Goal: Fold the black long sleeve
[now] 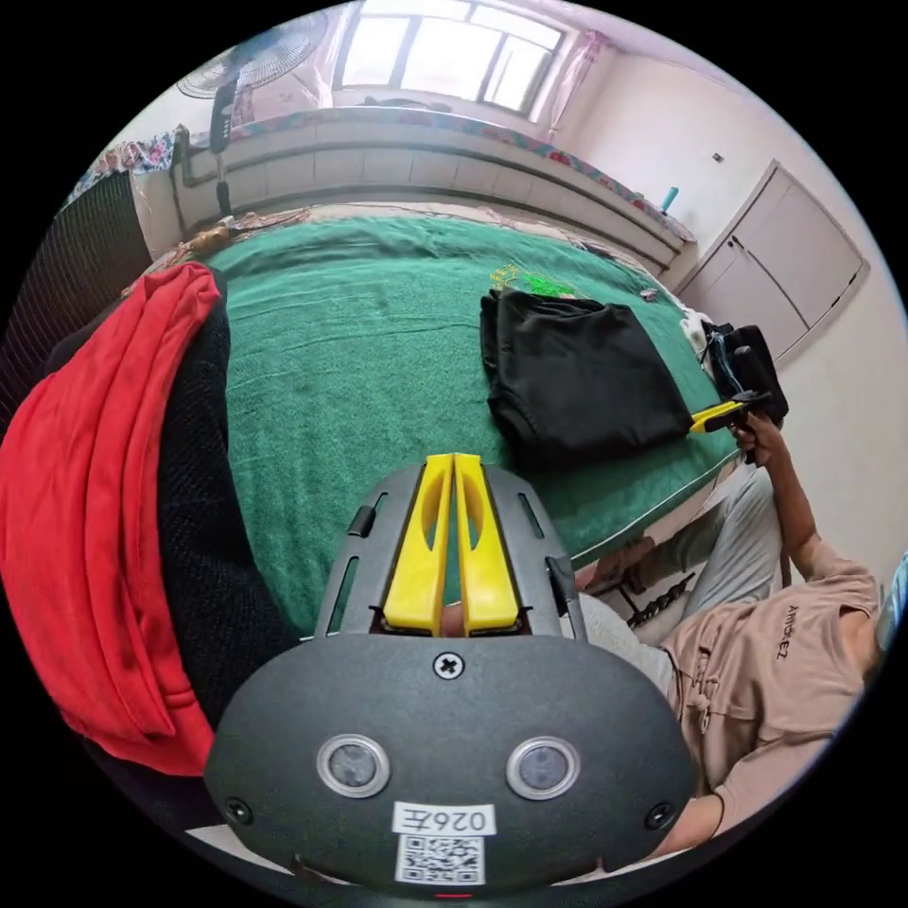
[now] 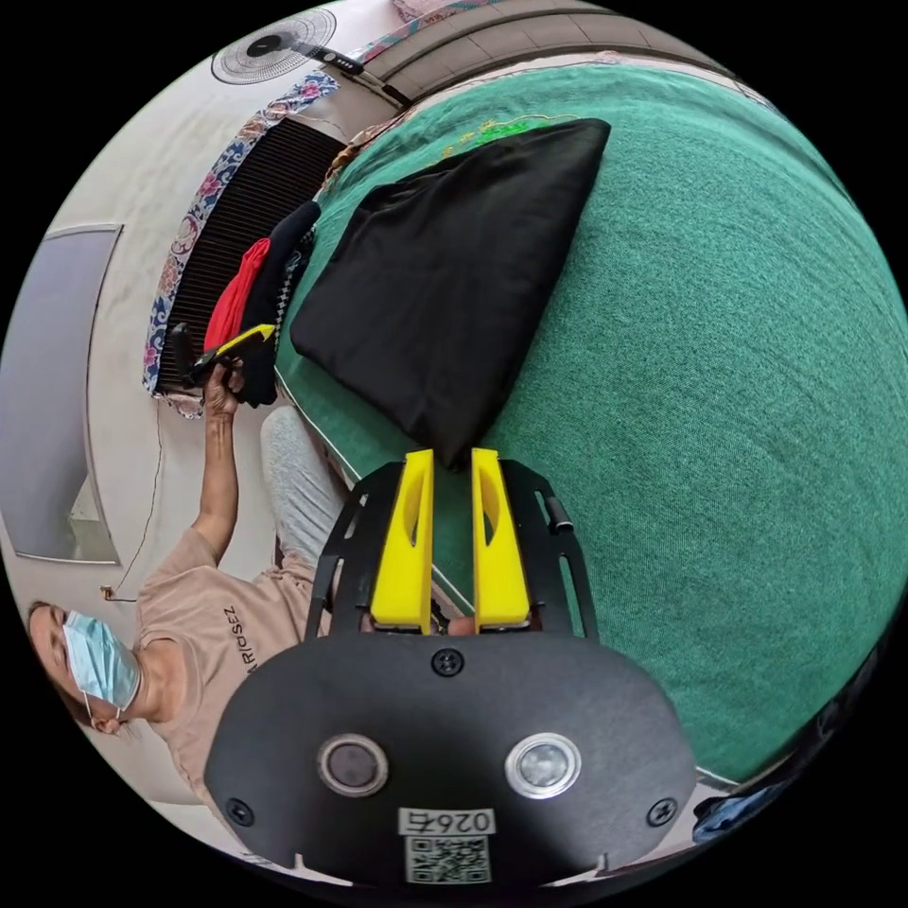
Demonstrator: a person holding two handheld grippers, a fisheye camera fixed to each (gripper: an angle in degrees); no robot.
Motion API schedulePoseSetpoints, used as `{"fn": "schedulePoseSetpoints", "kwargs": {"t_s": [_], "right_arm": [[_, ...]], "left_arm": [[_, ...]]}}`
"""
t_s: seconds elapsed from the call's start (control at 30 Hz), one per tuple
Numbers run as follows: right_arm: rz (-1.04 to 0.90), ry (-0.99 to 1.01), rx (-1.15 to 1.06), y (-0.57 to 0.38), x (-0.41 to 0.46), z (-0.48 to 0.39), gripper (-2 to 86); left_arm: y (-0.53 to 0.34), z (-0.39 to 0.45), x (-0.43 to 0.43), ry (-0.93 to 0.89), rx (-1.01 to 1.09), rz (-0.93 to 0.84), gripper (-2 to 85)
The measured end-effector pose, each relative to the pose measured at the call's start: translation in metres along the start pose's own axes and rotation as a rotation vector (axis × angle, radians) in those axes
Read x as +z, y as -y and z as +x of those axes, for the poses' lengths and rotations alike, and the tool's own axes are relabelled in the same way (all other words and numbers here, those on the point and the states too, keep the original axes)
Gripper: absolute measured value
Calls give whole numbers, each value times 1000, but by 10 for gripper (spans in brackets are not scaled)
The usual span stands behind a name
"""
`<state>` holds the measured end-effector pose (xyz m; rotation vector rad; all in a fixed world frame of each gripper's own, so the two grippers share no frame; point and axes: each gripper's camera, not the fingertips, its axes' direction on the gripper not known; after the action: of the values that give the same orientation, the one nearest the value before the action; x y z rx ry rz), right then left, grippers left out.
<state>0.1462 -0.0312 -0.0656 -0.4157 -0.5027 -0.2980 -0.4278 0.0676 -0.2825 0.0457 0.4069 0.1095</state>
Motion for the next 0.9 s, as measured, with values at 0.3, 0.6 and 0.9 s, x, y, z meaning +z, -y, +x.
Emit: {"fn": "schedulePoseSetpoints", "kwargs": {"t_s": [0.3,0.6,0.9], "right_arm": [[845,-349,-384,-120,-104,-89,23],[1242,-352,-610,-196,-109,-140,-9],[1045,7,-439,-132,-116,-55,-8]], "left_arm": [[-87,69,-127,-485,330,1061,-10],[-126,146,-215,-792,847,1408,-9],[-24,117,-147,-759,651,1129,46]]}}
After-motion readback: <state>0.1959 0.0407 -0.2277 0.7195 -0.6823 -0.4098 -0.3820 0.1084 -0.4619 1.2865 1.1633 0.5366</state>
